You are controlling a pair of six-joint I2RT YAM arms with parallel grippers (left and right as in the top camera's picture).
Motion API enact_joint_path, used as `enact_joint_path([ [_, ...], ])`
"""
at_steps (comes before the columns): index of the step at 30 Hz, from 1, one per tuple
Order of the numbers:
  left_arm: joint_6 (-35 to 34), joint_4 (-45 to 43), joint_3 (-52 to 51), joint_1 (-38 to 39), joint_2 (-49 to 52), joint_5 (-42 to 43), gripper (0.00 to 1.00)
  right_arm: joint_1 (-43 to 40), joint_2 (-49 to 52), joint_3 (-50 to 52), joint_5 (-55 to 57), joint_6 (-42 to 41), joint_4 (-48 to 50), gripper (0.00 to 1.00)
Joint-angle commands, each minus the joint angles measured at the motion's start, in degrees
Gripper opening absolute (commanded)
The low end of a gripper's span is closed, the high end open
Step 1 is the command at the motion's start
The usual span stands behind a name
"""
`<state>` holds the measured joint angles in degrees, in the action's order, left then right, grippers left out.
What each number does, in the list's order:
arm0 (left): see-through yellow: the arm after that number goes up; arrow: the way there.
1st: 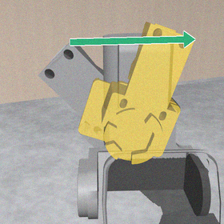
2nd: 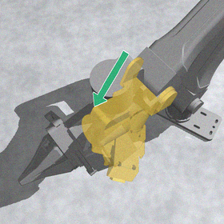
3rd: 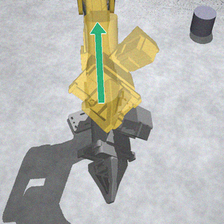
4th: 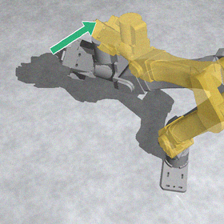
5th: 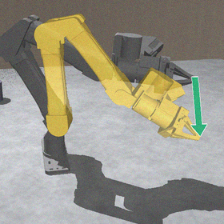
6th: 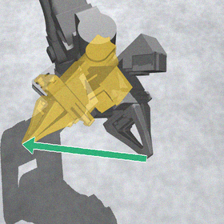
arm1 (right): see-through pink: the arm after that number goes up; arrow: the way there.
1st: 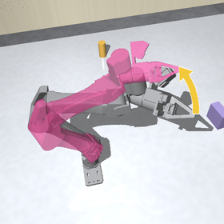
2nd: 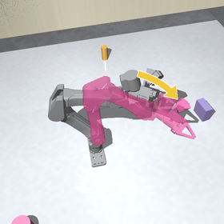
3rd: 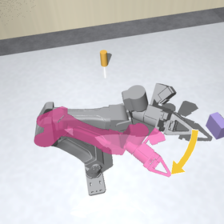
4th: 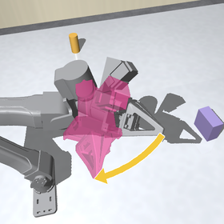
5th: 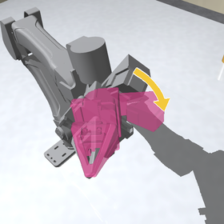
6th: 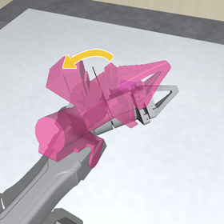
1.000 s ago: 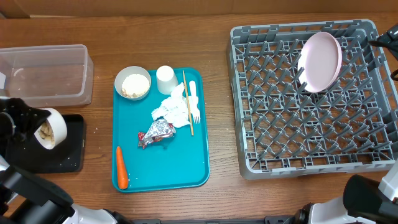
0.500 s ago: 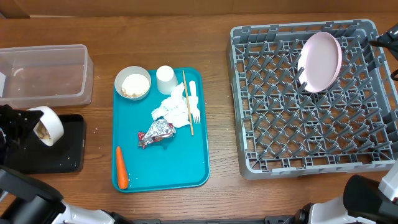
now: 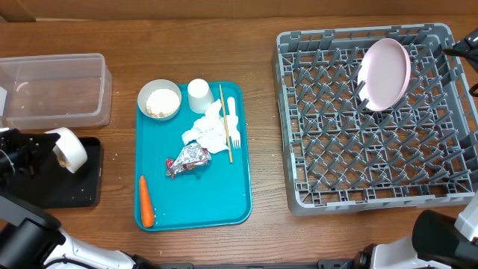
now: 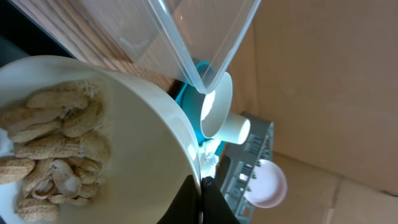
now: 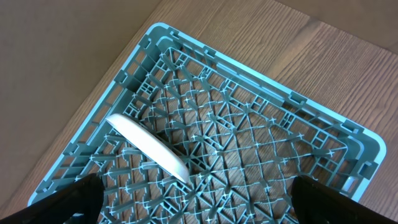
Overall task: Sort waste into correct bins and load items into the dishwasher rack
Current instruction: 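Tilt the bowl with the left gripper to pour shells onto the black tray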
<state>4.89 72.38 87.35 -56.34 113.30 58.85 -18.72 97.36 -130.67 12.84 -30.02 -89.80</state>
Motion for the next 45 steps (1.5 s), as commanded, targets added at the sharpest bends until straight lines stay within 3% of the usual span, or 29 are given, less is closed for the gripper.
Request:
enact_joint_path([
  [1,2.0,0.7,-0.6,-0.9,2.1,5.8,0.04,0.0,0.2,0.1,0.1,-0.5,0.1,1.00],
  [5,2.8,2.0,-0.6,-1.1,3.4,9.7,0.04,0.0,0.2,0.1,0.1,-0.5,0.1,1.00],
  [13,2.7,2.4,-0.6,-2.4,3.5,9.5,0.04,0.0,0.2,0.1,0.1,-0.5,0.1,1.00],
  [16,-3.7,1.7,-0.6,-3.8,3.6,3.8,0.04,0.0,0.2,0.1,0.1,-0.5,0.1,1.00],
  [18,-4.2,1.8,-0.6,-5.0,3.6,3.3,0.04,0.0,0.2,0.1,0.1,-0.4,0.1,1.00],
  [23,0.3,2.6,-0.6,-7.8,3.6,5.1,0.04,0.0,0.2,0.1,0.1,-0.4,0.1,1.00],
  [26,7.2,3.5,-0.6,-8.5,3.6,5.7,0.04,0.0,0.2,0.1,0.1,-0.5,0.1,1.00],
  [34,7.2,2.5,-0.6,-8.6,3.6,8.4,0.04,0.0,0.2,0.1,0.1,-0.5,0.1,1.00],
  [38,17.9,5.0,-0.6,-8.6,3.6,12.5,0.04,0.0,0.2,0.1,0.1,-0.5,0.1,1.00],
  [45,12.1,3.8,-0.6,-8.6,3.6,11.6,0.04,0.0,0.2,0.1,0.1,-0.5,0.1,1.00],
])
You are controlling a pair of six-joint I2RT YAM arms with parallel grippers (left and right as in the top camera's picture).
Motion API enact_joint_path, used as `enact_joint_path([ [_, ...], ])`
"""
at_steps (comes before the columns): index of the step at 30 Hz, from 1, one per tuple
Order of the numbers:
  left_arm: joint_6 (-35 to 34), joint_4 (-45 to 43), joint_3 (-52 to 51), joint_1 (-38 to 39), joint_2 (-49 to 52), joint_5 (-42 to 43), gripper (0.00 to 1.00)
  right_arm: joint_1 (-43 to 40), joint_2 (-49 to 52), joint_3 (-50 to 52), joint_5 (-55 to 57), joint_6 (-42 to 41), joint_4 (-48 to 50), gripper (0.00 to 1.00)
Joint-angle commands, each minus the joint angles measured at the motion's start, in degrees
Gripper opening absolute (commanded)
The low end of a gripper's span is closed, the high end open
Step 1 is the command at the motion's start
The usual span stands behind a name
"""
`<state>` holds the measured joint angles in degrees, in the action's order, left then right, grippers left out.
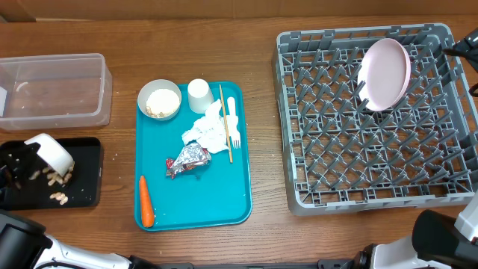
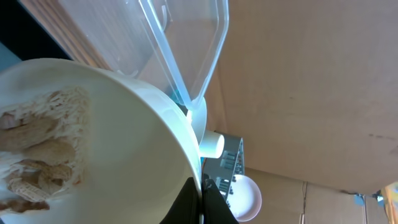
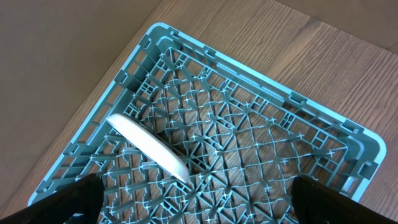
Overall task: Sort waste into correct bins and load items into the dishwasher rack
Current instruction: 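Tilt the bowl with the left gripper to pour shells onto the black tray, then hold the bowl inverted over the black tray with the left gripper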
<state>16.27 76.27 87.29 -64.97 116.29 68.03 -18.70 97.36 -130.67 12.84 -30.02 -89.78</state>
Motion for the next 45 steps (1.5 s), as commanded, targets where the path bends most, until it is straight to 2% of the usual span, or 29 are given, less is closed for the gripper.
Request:
enact_joint_path([
  [1,-1.4,-0.5,-0.5,0.0,0.6,1.7,0.04,0.0,0.2,0.1,0.1,-0.5,0.1,1.00],
  [3,-1.0,-0.5,-0.5,0.0,0.6,2.6,0.04,0.0,0.2,0.1,0.1,-0.5,0.1,1.00],
  [5,3.9,1.1,-0.5,0.0,0.6,4.0,0.04,0.0,0.2,0.1,0.1,-0.5,0.1,1.00],
  [6,3.8,1.1,-0.5,0.0,0.6,3.1,0.04,0.0,0.2,0.1,0.1,-0.4,0.1,1.00],
  [14,-4.2,-1.2,-0.5,0.0,0.6,-3.0,0.04,0.0,0.2,0.1,0.1,-0.5,0.1,1.00],
  [17,1.9,-0.2,-0.5,0.0,0.6,0.6,0.04,0.0,0.2,0.1,0.1,-0.5,0.1,1.00],
  [20,-3.7,-1.4,-0.5,0.0,0.6,-1.0,0.04,0.0,0.2,0.1,0.1,-0.5,0.1,1.00],
  [23,-1.3,-0.9,-0.5,0.0,0.6,-0.7,0.04,0.0,0.2,0.1,0.1,-0.5,0.1,1.00],
  [25,-4.3,-1.7,-0.5,0.0,0.6,-3.7,0.04,0.0,0.2,0.1,0.1,-0.5,0.1,1.00],
  [26,-2.8,-1.6,-0.5,0.0,0.6,-2.1,0.04,0.0,0.2,0.1,0.1,-0.5,0.1,1.00],
  [28,7.0,1.6,-0.5,0.0,0.6,5.4,0.04,0.0,0.2,0.1,0.1,-0.5,0.1,1.00],
  [29,8.3,2.4,-0.5,0.0,0.6,6.5,0.04,0.0,0.2,0.1,0.1,-0.5,0.1,1.00],
  [32,2.7,1.7,-0.5,0.0,0.6,7.0,0.04,0.0,0.2,0.1,0.1,-0.5,0.1,1.00],
  [35,2.2,1.7,-0.5,0.0,0.6,6.8,0.04,0.0,0.2,0.1,0.1,-0.5,0.1,1.00],
  [38,-5.4,-0.4,-0.5,0.0,0.6,3.7,0.04,0.0,0.2,0.1,0.1,-0.5,0.1,1.00],
  [40,-1.6,0.2,-0.5,0.0,0.6,7.5,0.04,0.0,0.2,0.1,0.1,-0.5,0.1,1.00],
  [45,-0.2,0.1,-0.5,0.0,0.6,6.3,0.04,0.0,0.2,0.1,0.1,-0.5,0.1,1.00],
])
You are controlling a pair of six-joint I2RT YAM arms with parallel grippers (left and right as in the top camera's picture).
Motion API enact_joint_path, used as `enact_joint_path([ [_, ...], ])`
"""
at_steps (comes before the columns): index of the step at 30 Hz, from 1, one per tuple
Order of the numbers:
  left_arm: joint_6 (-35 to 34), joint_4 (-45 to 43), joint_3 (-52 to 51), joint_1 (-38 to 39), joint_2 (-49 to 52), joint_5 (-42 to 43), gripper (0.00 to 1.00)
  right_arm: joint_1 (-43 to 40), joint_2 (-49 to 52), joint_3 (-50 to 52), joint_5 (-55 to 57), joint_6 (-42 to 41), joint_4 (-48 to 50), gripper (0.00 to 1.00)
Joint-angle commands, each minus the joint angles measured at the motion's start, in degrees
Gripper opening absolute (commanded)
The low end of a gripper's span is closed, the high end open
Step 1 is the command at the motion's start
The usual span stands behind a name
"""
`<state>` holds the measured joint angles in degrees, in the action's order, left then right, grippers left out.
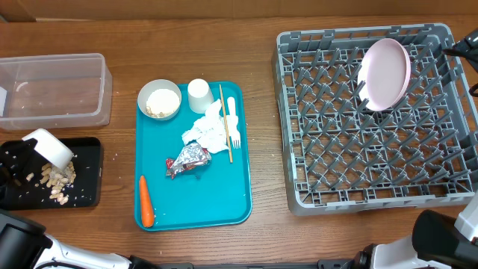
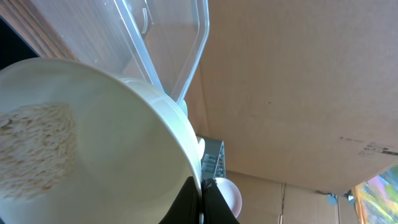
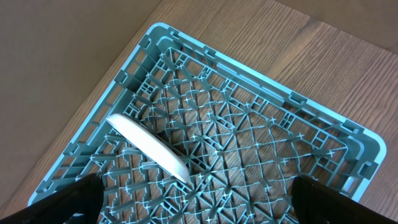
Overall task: Sort waste into correct bins and load items into the dishwasher rack
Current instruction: 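Hold the bowl inverted over the black tray with the left gripper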
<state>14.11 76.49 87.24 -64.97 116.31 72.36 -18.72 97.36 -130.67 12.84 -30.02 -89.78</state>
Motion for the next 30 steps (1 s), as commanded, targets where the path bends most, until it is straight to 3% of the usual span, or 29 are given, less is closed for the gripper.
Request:
enact_joint_path([
  [1,0.8,-0.8,-0.5,0.0,0.6,-1.3,0.04,0.0,0.2,0.1,0.1,-0.4,0.1,1.00],
  [3,-6.3,-2.6,-0.5,-0.1,0.6,-6.6,0.04,0.0,0.2,0.1,0.1,-0.4,0.1,1.00],
  [6,-0.9,-1.7,-0.5,-0.2,0.6,-0.6,0.04,0.0,0.2,0.1,0.1,-0.5,0.1,1.00],
  [10,0.8,-0.2,-0.5,-0.2,0.6,3.0,0.04,0.0,0.2,0.1,0.1,-0.4,0.1,1.00],
  [17,4.2,0.5,-0.5,-0.2,0.6,2.2,0.04,0.0,0.2,0.1,0.1,-0.5,0.1,1.00],
  [20,0.1,-0.7,-0.5,-0.2,0.6,1.0,0.04,0.0,0.2,0.1,0.1,-0.5,0.1,1.00],
  [23,4.4,-0.5,-0.5,-0.2,0.6,3.7,0.04,0.0,0.2,0.1,0.1,-0.5,0.1,1.00],
  [26,-3.6,-1.8,-0.5,-0.3,0.6,0.9,0.04,0.0,0.2,0.1,0.1,-0.4,0.1,1.00],
  [28,1.5,-1.8,-0.5,-0.3,0.6,3.5,0.04,0.0,0.2,0.1,0.1,-0.5,0.1,1.00],
  [30,-3.1,-3.6,-0.5,-0.3,0.7,-1.0,0.04,0.0,0.2,0.1,0.1,-0.5,0.1,1.00],
])
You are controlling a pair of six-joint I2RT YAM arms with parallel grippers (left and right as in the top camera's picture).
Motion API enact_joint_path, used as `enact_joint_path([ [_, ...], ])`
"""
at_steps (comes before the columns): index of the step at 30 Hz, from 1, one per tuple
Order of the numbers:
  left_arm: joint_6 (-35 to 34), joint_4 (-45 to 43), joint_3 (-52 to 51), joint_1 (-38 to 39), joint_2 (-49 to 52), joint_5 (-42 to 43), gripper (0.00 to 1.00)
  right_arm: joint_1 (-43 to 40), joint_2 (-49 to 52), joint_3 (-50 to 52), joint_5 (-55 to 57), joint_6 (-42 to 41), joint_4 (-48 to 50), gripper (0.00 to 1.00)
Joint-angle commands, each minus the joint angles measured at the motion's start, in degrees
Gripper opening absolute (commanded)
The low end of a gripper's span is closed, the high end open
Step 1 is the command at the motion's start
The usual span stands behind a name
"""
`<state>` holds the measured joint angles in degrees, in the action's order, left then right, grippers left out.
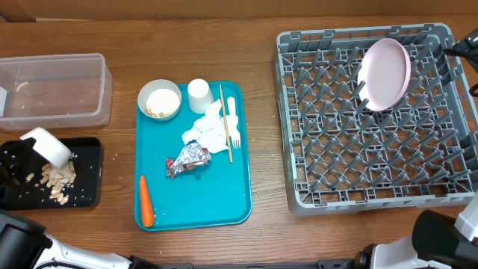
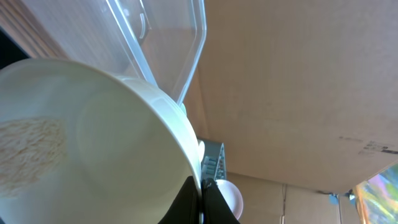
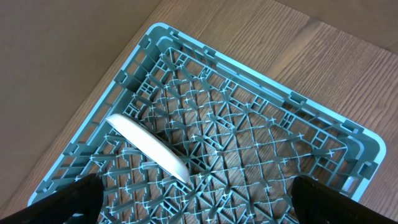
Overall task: Sort waste into correct bins and load items into the dishwasher rack
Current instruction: 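Hold the bowl inverted over the black tray with the left gripper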
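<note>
My left gripper (image 2: 201, 200) is shut on the rim of a white bowl (image 1: 46, 146), which it holds tipped over the black bin (image 1: 84, 187) at the far left. A pile of peanut shells (image 1: 57, 180) lies in that bin. In the left wrist view the bowl (image 2: 106, 137) fills the frame, with only a pale blurred patch low on its left side. The grey dishwasher rack (image 1: 299, 112) holds a pink plate (image 1: 386, 73) on edge. My right gripper (image 3: 199, 205) hangs open above the rack (image 3: 249, 143), fingers wide apart.
A clear plastic bin (image 1: 52, 90) stands behind the black one. The teal tray (image 1: 224, 202) carries a bowl of crumbs (image 1: 159, 99), a white cup (image 1: 198, 95), a chopstick (image 1: 225, 123), a plastic fork (image 1: 233, 125), crumpled tissue (image 1: 203, 134), foil (image 1: 187, 159) and a carrot (image 1: 146, 202).
Almost nothing moved. The tipped bowl sits a touch further left over the black bin, and the pale patch inside it looks smaller. The right arm is unchanged.
At first my left gripper held the bowl full of peanut shells beside the empty black bin. Then the bowl was tipped over the bin with shells dropping in. After that a pile lay in the bin, and the bowl now looks nearly emptied.
</note>
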<state>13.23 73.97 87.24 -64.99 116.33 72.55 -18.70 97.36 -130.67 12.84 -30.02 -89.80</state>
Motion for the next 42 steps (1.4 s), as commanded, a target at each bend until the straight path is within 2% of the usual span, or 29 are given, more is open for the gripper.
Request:
enact_joint_path([
  [1,-4.7,-1.0,-0.5,-0.2,0.7,-1.0,0.04,0.0,0.2,0.1,0.1,-0.5,0.1,1.00],
  [2,-3.2,-0.1,-0.5,-0.2,0.7,1.4,0.04,0.0,0.2,0.1,0.1,-0.5,0.1,1.00],
  [4,8.8,1.9,-0.5,-0.2,0.7,7.4,0.04,0.0,0.2,0.1,0.1,-0.4,0.1,0.99],
  [5,9.3,1.9,-0.5,-0.3,0.7,6.3,0.04,0.0,0.2,0.1,0.1,-0.5,0.1,1.00],
  [7,2.7,0.8,-0.5,-0.2,0.7,4.3,0.04,0.0,0.2,0.1,0.1,-0.5,0.1,1.00],
  [10,2.8,-0.6,-0.5,-0.1,0.7,4.0,0.04,0.0,0.2,0.1,0.1,-0.5,0.1,1.00],
  [12,-0.5,-0.9,-0.5,-0.1,0.7,1.5,0.04,0.0,0.2,0.1,0.1,-0.5,0.1,1.00],
  [15,9.7,1.0,-0.5,-0.2,0.7,4.8,0.04,0.0,0.2,0.1,0.1,-0.5,0.1,1.00],
  [17,6.5,0.9,-0.5,-0.2,0.7,3.3,0.04,0.0,0.2,0.1,0.1,-0.5,0.1,1.00],
  [18,8.5,2.3,-0.5,-0.2,0.7,5.8,0.04,0.0,0.2,0.1,0.1,-0.4,0.1,1.00],
  [20,18.6,5.8,-0.5,-0.2,0.7,9.9,0.04,0.0,0.2,0.1,0.1,-0.5,0.1,1.00],
  [23,13.8,4.4,-0.5,-0.2,0.7,7.8,0.04,0.0,0.2,0.1,0.1,-0.4,0.1,1.00],
  [26,15.8,3.6,-0.5,-0.2,0.7,5.7,0.04,0.0,0.2,0.1,0.1,-0.5,0.1,1.00],
  [28,10.9,2.1,-0.5,-0.2,0.7,3.5,0.04,0.0,0.2,0.1,0.1,-0.4,0.1,1.00],
  [29,10.5,2.1,-0.5,-0.2,0.7,4.0,0.04,0.0,0.2,0.1,0.1,-0.5,0.1,1.00],
  [42,10.9,7.5,-0.5,0.0,0.4,3.3,0.04,0.0,0.2,0.1,0.1,-0.4,0.1,1.00],
])
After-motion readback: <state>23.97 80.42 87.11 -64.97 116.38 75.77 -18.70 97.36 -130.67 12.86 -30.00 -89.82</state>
